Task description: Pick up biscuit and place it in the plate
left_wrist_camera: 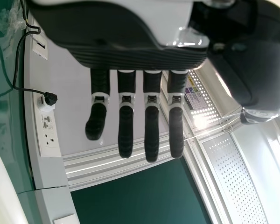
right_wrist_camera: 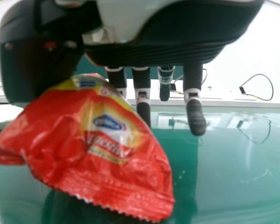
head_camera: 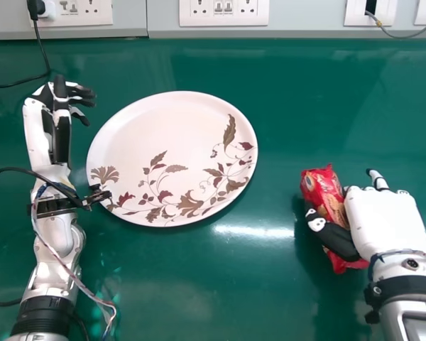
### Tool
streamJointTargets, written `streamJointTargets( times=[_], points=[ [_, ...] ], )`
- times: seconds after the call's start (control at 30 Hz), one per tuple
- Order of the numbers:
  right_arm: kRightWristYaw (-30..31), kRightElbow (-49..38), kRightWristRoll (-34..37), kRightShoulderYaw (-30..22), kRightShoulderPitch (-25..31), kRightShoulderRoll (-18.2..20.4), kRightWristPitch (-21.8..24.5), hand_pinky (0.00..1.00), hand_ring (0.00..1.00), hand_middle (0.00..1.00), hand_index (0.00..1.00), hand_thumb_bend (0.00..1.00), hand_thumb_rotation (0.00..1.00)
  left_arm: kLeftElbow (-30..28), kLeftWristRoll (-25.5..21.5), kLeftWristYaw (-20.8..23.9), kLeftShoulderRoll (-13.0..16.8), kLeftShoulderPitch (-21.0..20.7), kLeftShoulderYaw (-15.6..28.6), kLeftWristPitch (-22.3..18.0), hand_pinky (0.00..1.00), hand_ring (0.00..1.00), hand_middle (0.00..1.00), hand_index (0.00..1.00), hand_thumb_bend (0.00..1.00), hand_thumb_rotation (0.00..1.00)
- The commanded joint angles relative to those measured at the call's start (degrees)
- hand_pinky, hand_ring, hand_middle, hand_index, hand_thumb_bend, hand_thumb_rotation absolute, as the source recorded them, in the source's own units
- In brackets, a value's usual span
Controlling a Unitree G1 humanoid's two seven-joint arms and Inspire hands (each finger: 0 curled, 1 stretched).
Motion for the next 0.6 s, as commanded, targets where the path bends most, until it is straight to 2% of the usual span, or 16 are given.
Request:
streamJointTargets(
  times=[0.0, 0.13, 0.2, 0.23, 0.27, 0.3, 0.33, 0.37, 0.4, 0.43, 0.5, 0.53, 0.57],
  points=[
    [2.3, 3.0, 3.7, 1.2, 3.3, 0.3, -0.4, 0.18, 0.24, 0.43, 0.49, 0.51, 0.00, 3.6, -0.3, -0.2, -3.8, 4.1, -1.4, -0.3, 0.19, 0.41, 0.45, 0.44, 0.76, 0.96],
    [1.2, 1.8, 5.9, 0.6, 3.9, -0.5, 0.2, 0.18, 0.24, 0.39, 0.49, 0.51, 0.00, 3.9, -0.4, -0.5, -3.6, 3.9, -1.3, -0.4, 0.19, 0.41, 0.45, 0.44, 0.75, 0.96],
    [1.5, 0.2, 6.9, -0.1, 3.8, -0.7, 0.7, 0.18, 0.24, 0.45, 0.48, 0.52, 0.00, 3.8, -0.5, -0.6, -3.5, 3.9, -1.3, -0.2, 0.19, 0.41, 0.45, 0.44, 0.77, 0.95],
    [0.8, -0.7, 7.5, -0.6, 3.7, -0.8, 0.7, 0.19, 0.25, 0.46, 0.67, 0.53, 0.00, 3.9, -0.5, -0.7, -3.5, 3.9, -1.2, -0.3, 0.19, 0.41, 0.45, 0.44, 0.77, 0.95],
    [0.5, -1.7, 8.2, -1.3, 3.6, -1.3, 0.5, 0.20, 0.26, 0.47, 0.67, 0.54, 0.00, 3.9, -0.7, -0.8, -3.5, 3.9, -1.2, -0.2, 0.19, 0.41, 0.45, 0.44, 0.77, 0.95],
    [-0.1, -2.9, 9.5, -2.0, 3.5, -1.7, 0.3, 0.21, 0.26, 0.47, 0.58, 0.53, 0.00, 3.9, -0.7, -0.9, -3.4, 3.9, -1.1, -0.2, 0.19, 0.41, 0.45, 0.44, 0.76, 0.95],
    [-0.9, -4.0, 11.0, -2.9, 3.4, -2.0, 0.0, 0.20, 0.26, 0.47, 0.54, 0.53, 0.00, 3.8, -0.7, -0.9, -3.4, 3.9, -1.1, -0.2, 0.19, 0.41, 0.45, 0.44, 0.76, 0.95],
    [-0.5, -5.2, 11.9, -3.6, 3.0, -2.3, 0.0, 0.20, 0.25, 0.47, 0.69, 0.54, 0.00, 3.9, -0.5, -1.0, -3.2, 3.8, -1.1, -0.3, 0.19, 0.41, 0.45, 0.44, 0.75, 0.95],
    [1.0, -6.9, 11.9, -4.3, 2.2, -2.5, 0.3, 0.20, 0.25, 0.47, 0.74, 0.54, 0.00, 3.9, -0.5, -1.0, -3.2, 3.8, -1.1, -0.3, 0.19, 0.41, 0.45, 0.44, 0.74, 0.95],
    [3.1, -8.5, 11.6, -4.9, 1.1, -2.7, 0.6, 0.21, 0.26, 0.47, 0.70, 0.55, 0.00, 3.8, -0.5, -1.1, -3.2, 3.8, -1.1, -0.2, 0.19, 0.41, 0.45, 0.44, 0.75, 0.95],
    [6.2, -11.2, 11.0, -6.1, -1.6, -3.5, 0.5, 0.23, 0.28, 0.42, 0.55, 0.52, 0.00, 3.5, -0.1, -1.0, -3.1, 3.8, -1.1, 0.1, 0.19, 0.41, 0.45, 0.44, 0.75, 0.94],
    [6.7, -11.8, 11.2, -6.6, -3.1, -3.9, 0.3, 0.22, 0.28, 0.44, 0.52, 0.52, 0.00, 3.5, 0.2, -0.9, -2.9, 3.8, -1.1, 0.1, 0.19, 0.40, 0.45, 0.44, 0.76, 0.94],
    [7.2, -12.2, 11.1, -7.0, -4.7, -4.3, 0.0, 0.22, 0.27, 0.41, 0.51, 0.52, 0.00, 3.5, 0.4, -0.8, -2.8, 3.7, -1.1, 0.1, 0.19, 0.40, 0.44, 0.43, 0.78, 0.95]
  ],
)
